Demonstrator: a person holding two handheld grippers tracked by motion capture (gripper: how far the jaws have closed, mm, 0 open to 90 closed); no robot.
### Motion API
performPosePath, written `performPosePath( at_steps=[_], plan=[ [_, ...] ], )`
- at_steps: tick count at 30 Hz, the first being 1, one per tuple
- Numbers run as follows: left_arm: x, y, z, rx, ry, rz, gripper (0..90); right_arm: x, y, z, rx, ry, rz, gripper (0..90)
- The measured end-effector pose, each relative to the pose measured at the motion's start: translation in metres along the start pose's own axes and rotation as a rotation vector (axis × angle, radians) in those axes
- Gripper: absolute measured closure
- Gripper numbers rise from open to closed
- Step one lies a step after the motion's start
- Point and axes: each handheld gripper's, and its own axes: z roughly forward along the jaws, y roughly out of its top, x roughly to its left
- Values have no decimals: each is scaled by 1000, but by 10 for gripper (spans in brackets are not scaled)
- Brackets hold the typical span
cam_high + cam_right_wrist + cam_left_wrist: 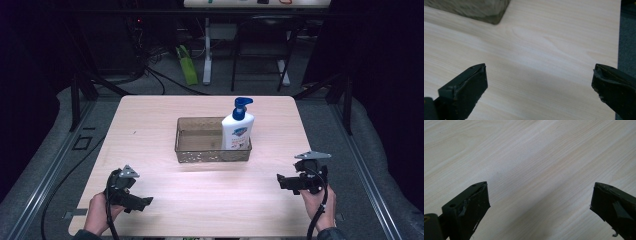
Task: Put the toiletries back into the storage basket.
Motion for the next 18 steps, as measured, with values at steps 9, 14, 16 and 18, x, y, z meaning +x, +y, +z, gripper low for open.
performPosePath(
  at_steps=[9,14,16,18],
  plan=[
    [0,0,3,12,20,-2,16,-13,-31,19,39,29,37,0],
    [0,1,3,15,23,2,16,-22,-47,30,95,37,74,0],
    [0,1,3,19,24,4,15,-25,-50,32,103,41,89,0],
    [0,1,3,19,22,9,14,-29,-51,33,100,38,102,0]
  ],
)
